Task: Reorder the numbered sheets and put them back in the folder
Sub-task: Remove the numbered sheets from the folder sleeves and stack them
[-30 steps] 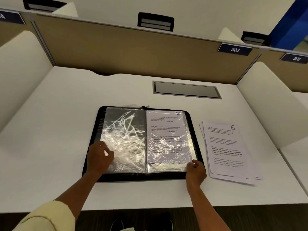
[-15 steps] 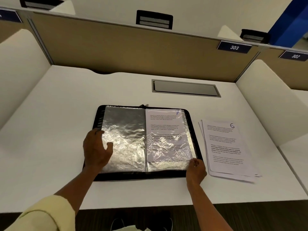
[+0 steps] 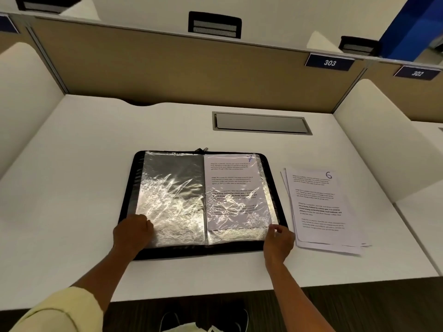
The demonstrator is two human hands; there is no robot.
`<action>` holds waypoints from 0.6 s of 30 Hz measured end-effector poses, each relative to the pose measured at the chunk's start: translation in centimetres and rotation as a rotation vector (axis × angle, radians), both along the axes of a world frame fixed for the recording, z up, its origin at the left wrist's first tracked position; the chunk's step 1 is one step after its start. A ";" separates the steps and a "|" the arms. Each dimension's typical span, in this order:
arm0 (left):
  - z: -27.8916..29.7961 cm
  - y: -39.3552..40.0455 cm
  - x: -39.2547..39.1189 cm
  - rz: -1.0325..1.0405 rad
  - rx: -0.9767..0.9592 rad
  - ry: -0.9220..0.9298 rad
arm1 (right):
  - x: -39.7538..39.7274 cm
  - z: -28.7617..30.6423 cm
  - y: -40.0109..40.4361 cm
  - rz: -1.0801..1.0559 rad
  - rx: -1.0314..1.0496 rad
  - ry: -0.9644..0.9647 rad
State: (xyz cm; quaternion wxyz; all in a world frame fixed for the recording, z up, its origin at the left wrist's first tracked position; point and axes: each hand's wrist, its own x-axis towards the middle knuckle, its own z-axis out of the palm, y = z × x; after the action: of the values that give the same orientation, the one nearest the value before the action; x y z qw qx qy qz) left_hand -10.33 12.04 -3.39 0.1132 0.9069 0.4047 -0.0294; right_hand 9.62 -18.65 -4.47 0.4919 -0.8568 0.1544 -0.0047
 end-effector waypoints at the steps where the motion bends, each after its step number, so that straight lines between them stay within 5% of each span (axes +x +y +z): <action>1: 0.3 -0.1 0.0 0.024 0.010 0.047 | -0.1 0.0 0.0 -0.001 0.005 0.001; 4: 1.3 -0.3 0.5 0.029 0.050 0.077 | -0.3 -0.2 -0.3 0.004 0.020 -0.011; 7: 0.8 -1.1 1.7 -0.089 0.055 -0.158 | -0.2 0.1 -0.3 -0.001 0.045 -0.035; 11: -0.2 -3.8 4.5 -0.336 -0.108 -0.353 | 0.0 1.0 0.0 0.001 0.177 -0.027; 18: 1.6 -11.8 9.3 -0.611 -0.394 -0.415 | -0.3 2.7 1.0 -0.002 0.390 0.026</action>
State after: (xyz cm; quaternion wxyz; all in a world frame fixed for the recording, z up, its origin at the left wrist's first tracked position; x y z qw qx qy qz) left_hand -1.03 0.23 -1.75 0.3500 0.9329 0.0722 0.0450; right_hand 9.33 -17.67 -1.77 0.6464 -0.7453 0.1595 0.0360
